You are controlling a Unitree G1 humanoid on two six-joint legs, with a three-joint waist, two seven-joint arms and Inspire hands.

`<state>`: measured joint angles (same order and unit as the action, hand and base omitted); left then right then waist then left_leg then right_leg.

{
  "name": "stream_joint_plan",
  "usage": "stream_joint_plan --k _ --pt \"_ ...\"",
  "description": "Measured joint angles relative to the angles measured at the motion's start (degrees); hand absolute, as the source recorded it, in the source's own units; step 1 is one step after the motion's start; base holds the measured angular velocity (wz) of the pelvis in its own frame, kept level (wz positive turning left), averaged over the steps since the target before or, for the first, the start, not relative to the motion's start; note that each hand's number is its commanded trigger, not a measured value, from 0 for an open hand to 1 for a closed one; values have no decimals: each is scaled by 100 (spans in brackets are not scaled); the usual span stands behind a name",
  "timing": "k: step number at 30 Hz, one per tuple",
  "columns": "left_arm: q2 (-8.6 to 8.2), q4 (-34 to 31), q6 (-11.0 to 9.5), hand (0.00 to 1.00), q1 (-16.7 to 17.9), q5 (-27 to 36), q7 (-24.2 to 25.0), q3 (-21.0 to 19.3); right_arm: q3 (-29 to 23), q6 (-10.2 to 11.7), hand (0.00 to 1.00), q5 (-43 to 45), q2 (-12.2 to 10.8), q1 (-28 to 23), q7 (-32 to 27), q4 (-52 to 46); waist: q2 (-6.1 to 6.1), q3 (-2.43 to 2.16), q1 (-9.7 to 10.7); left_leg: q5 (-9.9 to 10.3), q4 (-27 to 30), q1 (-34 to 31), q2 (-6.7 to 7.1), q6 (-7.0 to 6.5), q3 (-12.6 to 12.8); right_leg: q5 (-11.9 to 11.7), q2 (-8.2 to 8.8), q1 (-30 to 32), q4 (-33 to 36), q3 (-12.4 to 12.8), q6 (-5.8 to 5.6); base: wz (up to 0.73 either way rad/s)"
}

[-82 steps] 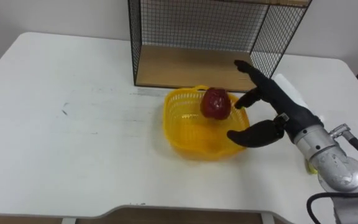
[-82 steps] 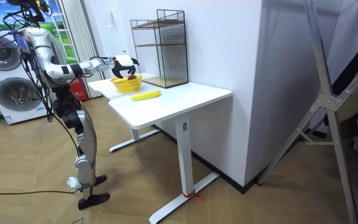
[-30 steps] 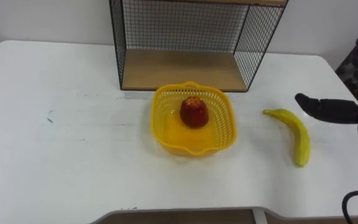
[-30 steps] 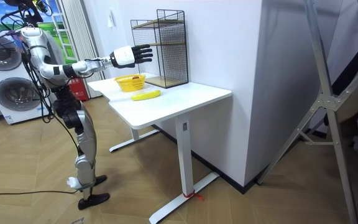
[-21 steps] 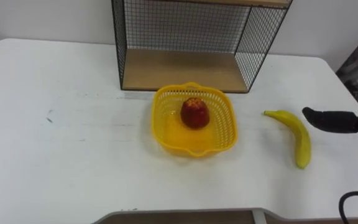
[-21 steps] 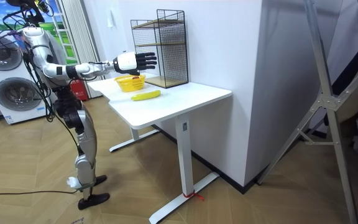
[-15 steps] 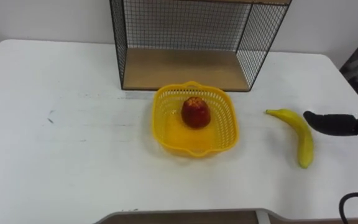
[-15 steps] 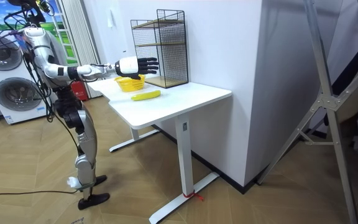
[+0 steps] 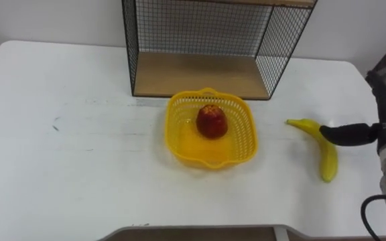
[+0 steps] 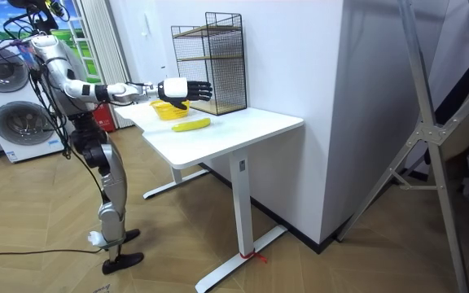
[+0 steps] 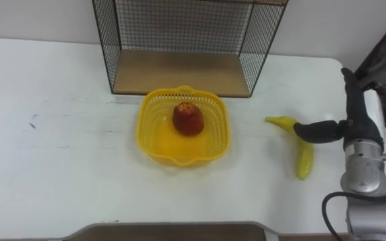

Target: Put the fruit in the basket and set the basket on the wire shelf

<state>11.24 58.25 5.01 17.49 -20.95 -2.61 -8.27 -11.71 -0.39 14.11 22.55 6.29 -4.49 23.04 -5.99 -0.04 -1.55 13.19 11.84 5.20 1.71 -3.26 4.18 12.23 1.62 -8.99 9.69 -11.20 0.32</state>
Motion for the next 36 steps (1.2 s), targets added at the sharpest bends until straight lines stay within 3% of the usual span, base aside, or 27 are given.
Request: stream_joint_plan --k 6,20,36 --pt "-1 -119 30 0 -2 2 50 7 385 -98 0 -4 35 52 166 171 -9 -1 -48 0 61 -65 1 0 -41 0 25 26 0 -19 0 3" --pt "32 -122 94 0 21 6 73 9 602 -168 0 -58 59 317 628 1342 -34 5 -62 0 74 -64 16 0 -127 0 24 -25 9 -121 0 3" --pt "63 -77 214 0 9 5 80 9 595 -183 0 -251 122 504 807 1891 -23 7 -60 0 95 -50 19 1 -190 0 6 -88 5 -177 1 1"
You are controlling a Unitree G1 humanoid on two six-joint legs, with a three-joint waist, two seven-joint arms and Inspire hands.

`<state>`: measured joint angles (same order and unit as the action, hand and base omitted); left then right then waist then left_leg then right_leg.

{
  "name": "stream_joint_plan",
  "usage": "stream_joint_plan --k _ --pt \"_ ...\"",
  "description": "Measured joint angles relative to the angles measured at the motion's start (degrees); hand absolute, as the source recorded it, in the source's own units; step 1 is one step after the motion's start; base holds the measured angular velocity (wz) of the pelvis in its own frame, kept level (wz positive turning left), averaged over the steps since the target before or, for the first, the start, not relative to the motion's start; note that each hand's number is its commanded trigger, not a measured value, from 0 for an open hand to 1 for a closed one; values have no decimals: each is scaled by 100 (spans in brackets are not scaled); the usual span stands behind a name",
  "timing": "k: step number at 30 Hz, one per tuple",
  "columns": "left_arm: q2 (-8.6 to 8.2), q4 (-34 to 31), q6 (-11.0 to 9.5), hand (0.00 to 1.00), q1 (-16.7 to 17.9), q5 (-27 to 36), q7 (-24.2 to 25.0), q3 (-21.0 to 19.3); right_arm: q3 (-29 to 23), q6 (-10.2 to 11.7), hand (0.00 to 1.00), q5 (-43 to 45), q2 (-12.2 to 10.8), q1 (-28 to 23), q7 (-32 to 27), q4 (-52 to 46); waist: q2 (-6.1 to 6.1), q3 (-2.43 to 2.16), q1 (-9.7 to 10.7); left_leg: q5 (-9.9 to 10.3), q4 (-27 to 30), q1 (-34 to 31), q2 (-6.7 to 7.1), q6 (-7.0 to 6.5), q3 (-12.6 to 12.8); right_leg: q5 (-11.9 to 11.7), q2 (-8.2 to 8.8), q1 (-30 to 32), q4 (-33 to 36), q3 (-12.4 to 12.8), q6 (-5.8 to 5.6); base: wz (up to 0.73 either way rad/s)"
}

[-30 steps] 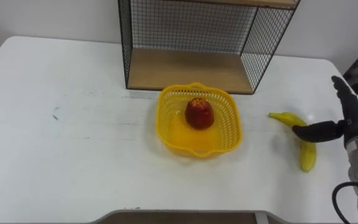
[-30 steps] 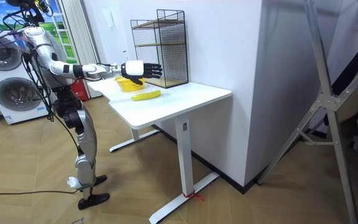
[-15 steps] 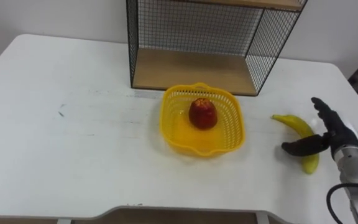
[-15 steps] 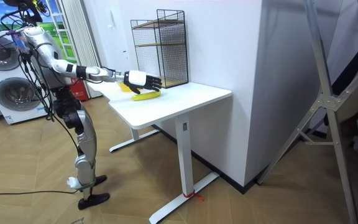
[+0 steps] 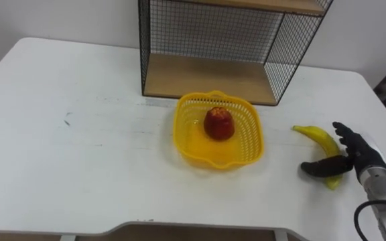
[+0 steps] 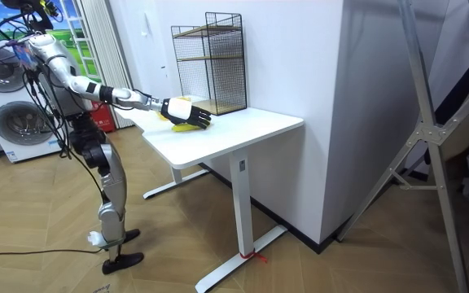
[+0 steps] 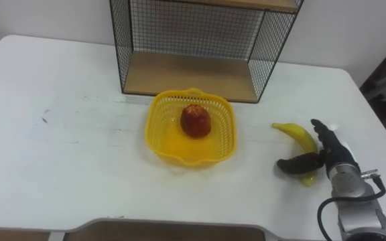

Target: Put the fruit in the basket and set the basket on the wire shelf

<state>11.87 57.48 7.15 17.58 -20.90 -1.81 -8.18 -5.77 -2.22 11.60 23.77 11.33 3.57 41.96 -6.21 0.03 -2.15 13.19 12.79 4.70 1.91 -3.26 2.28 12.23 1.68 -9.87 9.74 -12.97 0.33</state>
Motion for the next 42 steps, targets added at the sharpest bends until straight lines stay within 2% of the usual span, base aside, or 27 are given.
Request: stream_joint_plan --k 16,22,27,33,34,35,40,42 --pt "-1 58 26 0 -17 6 -22 38 -1 31 0 -38 2 71 123 282 15 4 -27 0 59 -2 -3 2 -18 -6 -8 -23 4 -2 9 0" --pt "-4 61 156 0 -22 -2 22 43 -1 -42 0 10 31 77 300 281 22 -1 -33 1 101 -13 0 4 -101 -15 -9 -23 10 -96 8 6" --pt "-2 60 231 0 -31 -1 177 32 -15 -112 0 147 130 90 487 391 10 -15 -131 1 118 -10 -1 5 -112 -17 -6 -35 12 -121 10 0" --pt "4 60 247 0 -68 -2 250 35 -12 -172 0 299 162 183 627 500 6 -15 -147 1 153 -33 4 4 -127 -25 -9 -31 12 -117 18 0" --pt "5 60 252 0 -73 -3 251 36 -8 -174 35 342 162 186 651 498 2 -16 -147 1 157 -38 4 4 -130 -25 -9 -28 11 -118 18 0" --pt "10 60 255 0 -80 -3 251 37 -8 -176 100 412 163 189 693 497 -7 -19 -147 1 163 -45 4 4 -135 -26 -10 -25 11 -120 19 0" --pt "19 60 257 0 -112 -3 251 37 -15 -277 100 609 176 243 699 496 -43 -30 -160 1 170 -52 4 4 -147 -30 -14 -25 10 -122 20 0" --pt "22 60 258 0 -135 -2 251 37 -8 -303 100 830 264 305 694 498 -59 -29 -189 1 169 -52 4 4 -147 -30 -16 -23 10 -115 21 0"
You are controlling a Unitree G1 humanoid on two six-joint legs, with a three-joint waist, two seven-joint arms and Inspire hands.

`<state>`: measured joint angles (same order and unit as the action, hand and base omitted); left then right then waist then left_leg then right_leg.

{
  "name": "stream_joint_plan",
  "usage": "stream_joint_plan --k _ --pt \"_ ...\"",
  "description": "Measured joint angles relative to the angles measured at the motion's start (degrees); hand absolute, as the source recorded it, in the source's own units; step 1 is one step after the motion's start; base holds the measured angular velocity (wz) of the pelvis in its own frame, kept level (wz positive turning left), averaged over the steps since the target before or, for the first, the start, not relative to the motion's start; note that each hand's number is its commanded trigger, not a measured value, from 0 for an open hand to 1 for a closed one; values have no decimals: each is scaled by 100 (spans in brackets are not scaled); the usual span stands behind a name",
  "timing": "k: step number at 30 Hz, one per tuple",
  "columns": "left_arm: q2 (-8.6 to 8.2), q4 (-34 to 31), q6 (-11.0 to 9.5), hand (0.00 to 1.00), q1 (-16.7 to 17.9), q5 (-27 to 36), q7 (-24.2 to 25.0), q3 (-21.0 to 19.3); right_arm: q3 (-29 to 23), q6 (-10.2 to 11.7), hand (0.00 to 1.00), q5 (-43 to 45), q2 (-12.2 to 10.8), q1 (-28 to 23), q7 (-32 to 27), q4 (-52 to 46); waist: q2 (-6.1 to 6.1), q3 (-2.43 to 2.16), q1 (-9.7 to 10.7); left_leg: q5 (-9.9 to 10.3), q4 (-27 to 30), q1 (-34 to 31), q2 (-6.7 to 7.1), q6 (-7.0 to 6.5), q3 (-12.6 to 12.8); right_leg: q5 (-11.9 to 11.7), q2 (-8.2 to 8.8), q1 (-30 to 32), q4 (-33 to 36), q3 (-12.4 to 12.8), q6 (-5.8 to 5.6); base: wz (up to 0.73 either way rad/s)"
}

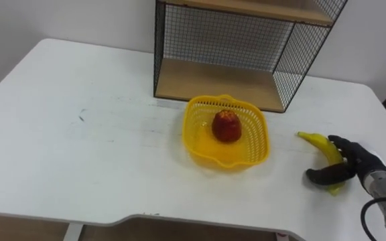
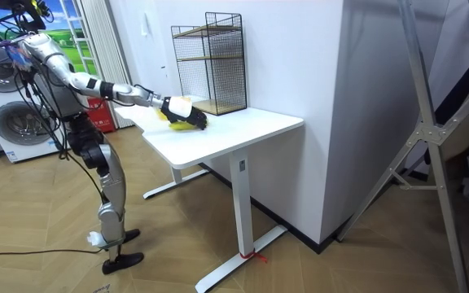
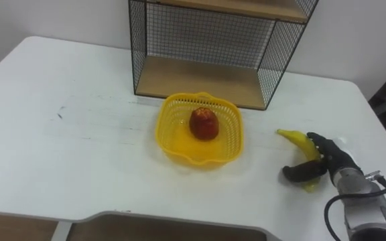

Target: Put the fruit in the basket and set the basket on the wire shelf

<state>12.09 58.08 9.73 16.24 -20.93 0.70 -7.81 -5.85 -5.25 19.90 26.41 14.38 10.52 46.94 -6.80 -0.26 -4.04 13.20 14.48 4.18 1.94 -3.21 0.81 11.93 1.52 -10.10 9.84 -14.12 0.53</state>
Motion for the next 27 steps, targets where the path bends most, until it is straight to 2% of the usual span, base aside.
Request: stream_joint_plan --k 3,9,12,23,27 --pt "6 0 13 0 -94 0 0 0 7 -118 100 185 88 11 -3 -13 -35 2 -101 1 -7 -10 -8 2 1 -1 -6 14 -5 -1 1 0" --pt "20 8 16 0 -167 0 1 7 23 -294 100 404 100 34 37 -34 -88 9 -214 6 -19 -22 -16 11 1 -1 -11 14 -9 -7 1 0" --pt "55 176 19 0 -247 0 1 48 10 -297 100 403 101 35 109 -61 -128 15 -215 6 -12 -44 -13 11 1 -1 -10 14 -9 -6 1 0" --pt "94 340 20 0 -315 1 1 133 6 -278 100 388 102 37 153 -96 -112 27 -211 6 16 -57 -12 10 -2 -5 -9 14 -4 -13 8 0" --pt "112 365 -31 0 -317 9 -19 231 0 -215 100 82 108 39 118 -113 -98 37 -208 5 13 -48 -9 9 18 -6 -7 14 -2 9 8 -2"
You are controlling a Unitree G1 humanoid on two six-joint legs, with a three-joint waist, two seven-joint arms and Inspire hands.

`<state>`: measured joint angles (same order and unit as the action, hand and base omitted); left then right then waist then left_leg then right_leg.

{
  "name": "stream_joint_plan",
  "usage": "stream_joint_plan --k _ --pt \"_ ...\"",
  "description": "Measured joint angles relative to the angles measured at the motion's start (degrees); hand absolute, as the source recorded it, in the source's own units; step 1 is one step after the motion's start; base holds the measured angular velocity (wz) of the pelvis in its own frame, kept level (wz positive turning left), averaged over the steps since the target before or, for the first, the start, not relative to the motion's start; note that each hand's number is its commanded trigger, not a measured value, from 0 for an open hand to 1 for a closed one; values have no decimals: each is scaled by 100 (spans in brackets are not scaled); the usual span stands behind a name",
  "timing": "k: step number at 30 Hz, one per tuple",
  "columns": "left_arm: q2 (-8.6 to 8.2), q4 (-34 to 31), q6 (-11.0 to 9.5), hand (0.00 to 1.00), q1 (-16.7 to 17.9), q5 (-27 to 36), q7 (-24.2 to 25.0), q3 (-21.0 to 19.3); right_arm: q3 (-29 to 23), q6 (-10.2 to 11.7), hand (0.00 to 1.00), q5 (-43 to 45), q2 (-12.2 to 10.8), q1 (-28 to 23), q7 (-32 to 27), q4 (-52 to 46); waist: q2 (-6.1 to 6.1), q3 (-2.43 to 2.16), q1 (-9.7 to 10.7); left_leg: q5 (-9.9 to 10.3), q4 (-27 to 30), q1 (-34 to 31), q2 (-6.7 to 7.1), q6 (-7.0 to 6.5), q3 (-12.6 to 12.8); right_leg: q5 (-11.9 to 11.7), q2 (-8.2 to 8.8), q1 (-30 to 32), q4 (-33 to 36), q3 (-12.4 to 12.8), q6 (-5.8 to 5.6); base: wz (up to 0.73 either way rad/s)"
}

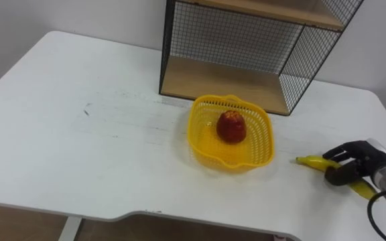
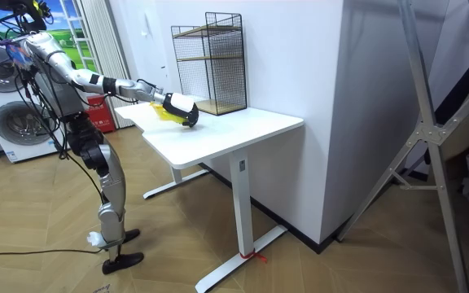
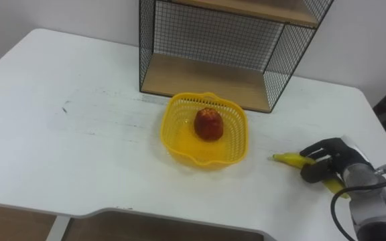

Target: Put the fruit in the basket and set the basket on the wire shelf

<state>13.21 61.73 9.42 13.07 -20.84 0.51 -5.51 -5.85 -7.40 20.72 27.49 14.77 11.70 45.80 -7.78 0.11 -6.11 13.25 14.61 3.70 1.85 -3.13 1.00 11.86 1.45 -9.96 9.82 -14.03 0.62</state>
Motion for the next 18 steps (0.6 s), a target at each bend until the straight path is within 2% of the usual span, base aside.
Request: stream_joint_plan --k 5,7,8,10,13,15,18 --pt "3 -156 -9 0 32 1 -18 6 138 -28 100 -278 -16 -37 -26 -494 94 64 85 -1 -1 -11 -3 -2 19 -1 11 36 5 -2 -1 -2" --pt "-12 -207 -9 0 17 2 -17 5 187 -31 100 -516 -38 -39 -23 -754 163 47 96 -1 -7 -28 -13 -2 56 -1 7 123 35 55 -1 -11" --pt "-33 -222 -10 0 11 1 -18 -2 190 -35 100 -759 -51 -42 -26 -951 228 10 105 -2 -2 -71 -13 -4 75 -1 12 169 65 106 -1 -9" --pt "-35 -265 -20 0 -7 -8 -18 -48 189 -33 100 -1105 -78 -46 -53 -1280 284 -22 132 -34 -10 -93 -11 -10 111 -1 50 227 84 128 -1 -6" --pt "8 -252 -42 0 -23 -9 -19 -46 189 -14 100 -1672 -117 -51 -198 -1677 270 -20 137 -43 -39 -55 -18 -5 121 0 48 199 75 125 -1 0" --pt "-15 -197 -98 0 -4 -8 -22 -47 176 2 100 -2188 -158 -125 -402 -2007 237 -16 149 -43 -87 14 -16 -5 119 0 49 112 64 121 -1 0" --pt "-44 -184 -72 0 48 -10 -63 -46 176 34 100 -2785 -282 -258 -582 -2365 205 -18 155 -41 -110 78 -13 -4 110 0 49 40 53 124 -2 0"
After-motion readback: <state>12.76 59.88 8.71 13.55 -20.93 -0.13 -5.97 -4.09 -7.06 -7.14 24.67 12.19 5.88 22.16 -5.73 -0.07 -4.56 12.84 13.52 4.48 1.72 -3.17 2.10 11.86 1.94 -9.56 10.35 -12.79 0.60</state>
